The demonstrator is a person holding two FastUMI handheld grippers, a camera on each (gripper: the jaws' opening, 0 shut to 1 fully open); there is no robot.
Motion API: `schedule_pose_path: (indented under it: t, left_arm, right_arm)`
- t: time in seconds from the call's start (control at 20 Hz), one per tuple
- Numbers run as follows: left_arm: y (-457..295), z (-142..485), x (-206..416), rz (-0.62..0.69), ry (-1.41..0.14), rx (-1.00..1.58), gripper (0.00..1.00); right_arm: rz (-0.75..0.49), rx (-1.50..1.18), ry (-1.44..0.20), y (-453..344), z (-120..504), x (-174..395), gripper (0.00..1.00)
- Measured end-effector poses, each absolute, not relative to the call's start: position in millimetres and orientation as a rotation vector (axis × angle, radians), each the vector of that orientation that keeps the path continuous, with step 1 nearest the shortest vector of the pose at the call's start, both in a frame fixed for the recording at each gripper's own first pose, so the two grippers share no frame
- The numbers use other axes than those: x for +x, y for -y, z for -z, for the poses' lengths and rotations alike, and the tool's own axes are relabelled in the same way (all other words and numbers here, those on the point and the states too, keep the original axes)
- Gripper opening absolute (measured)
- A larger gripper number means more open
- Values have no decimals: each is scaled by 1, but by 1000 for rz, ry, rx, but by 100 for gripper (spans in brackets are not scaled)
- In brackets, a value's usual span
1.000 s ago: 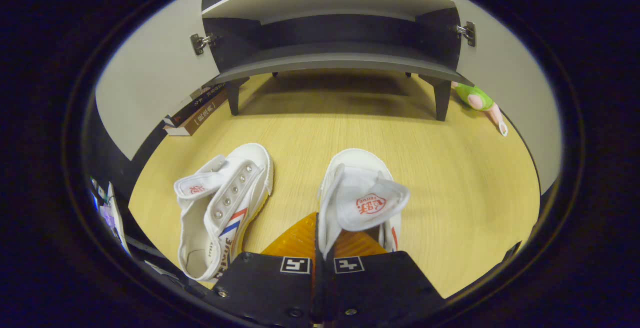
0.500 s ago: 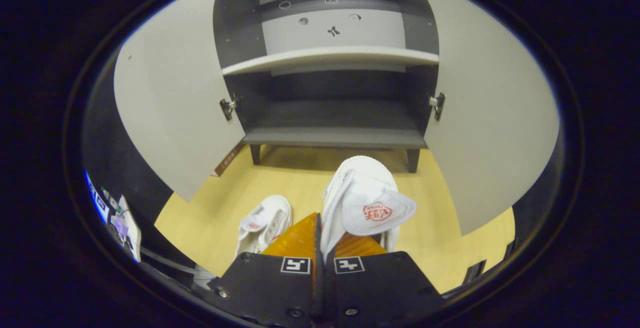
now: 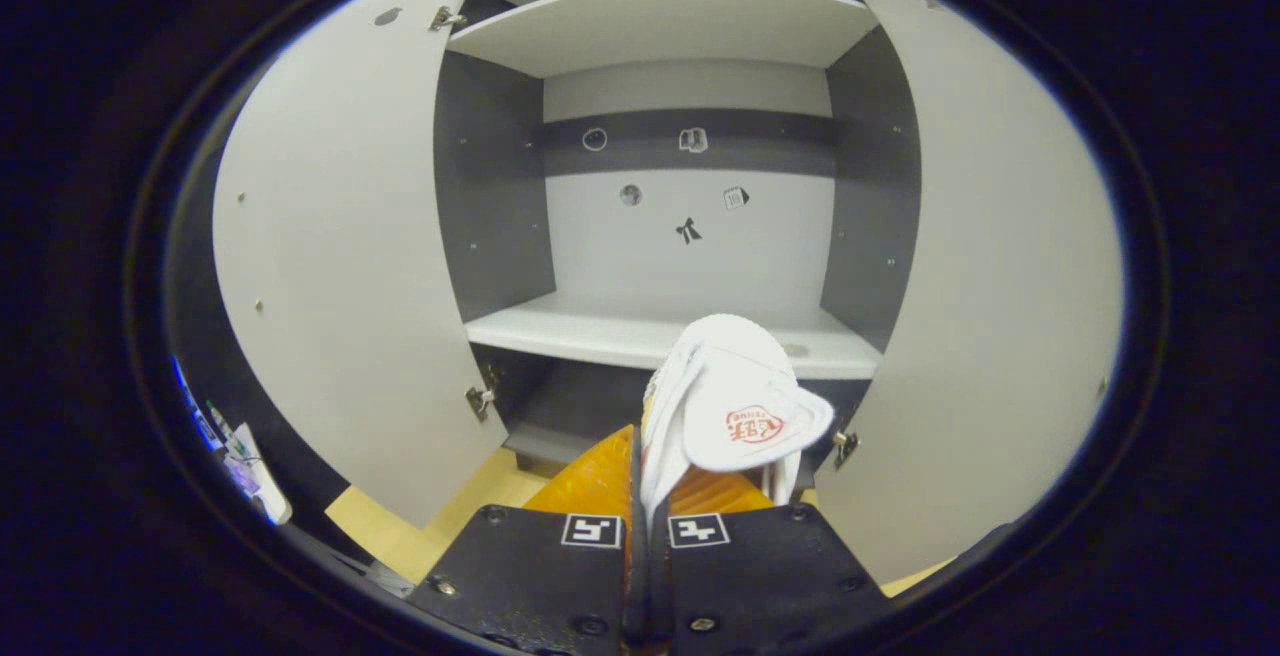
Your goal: Grab one shoe with the right hand and put it into the shoe cabinet, grab the other shoe with the left hand and put it into the shoe cabinet; then close the right door with the right hand and the left door with the left hand.
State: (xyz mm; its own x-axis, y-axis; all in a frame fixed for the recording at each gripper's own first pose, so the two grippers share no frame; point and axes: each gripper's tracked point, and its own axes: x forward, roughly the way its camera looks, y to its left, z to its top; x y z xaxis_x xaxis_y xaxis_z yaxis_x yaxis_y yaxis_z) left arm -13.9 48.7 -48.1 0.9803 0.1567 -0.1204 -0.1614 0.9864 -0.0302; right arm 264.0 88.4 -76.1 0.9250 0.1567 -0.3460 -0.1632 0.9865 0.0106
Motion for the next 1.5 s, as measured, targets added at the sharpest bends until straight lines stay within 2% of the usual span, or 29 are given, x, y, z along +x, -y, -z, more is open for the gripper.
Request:
schedule_pose_path:
  t: [0.3, 0.75, 0.95, 1.15, 1.2, 1.35, 1.4, 1.45, 1.5]
  left_arm:
    - [-53, 48, -3, -228, -136, -52, 97]
    - [-66, 39, -1, -352, -157, -34, 96]
    - [-68, 43, -5, -390, -175, -35, 96]
    - [-70, 42, -6, -419, -176, -20, 96]
    - [-70, 42, -6, -422, -174, -24, 96]
    - [-70, 41, -6, -418, -172, -32, 96]
    - [-69, 43, -5, -416, -172, -32, 96]
    - [-69, 43, -5, -414, -173, -33, 96]
    - [-69, 44, -5, -412, -173, -34, 96]
  right_arm:
    - [-149, -13, -311, -89, 28, 359, 4]
    - [-113, -55, -416, -80, 34, 475, 4]
    - [-104, -45, -538, -74, 56, 492, 5]
    - [-125, -7, -650, -73, 83, 495, 8]
    - [-132, -1, -668, -74, 84, 492, 12]
    - [-159, -3, -660, -81, 79, 489, 16]
    - [-144, -6, -648, -79, 77, 486, 24]
    - [-126, 14, -627, -77, 71, 482, 22]
    - [-125, 34, -605, -78, 67, 478, 24]
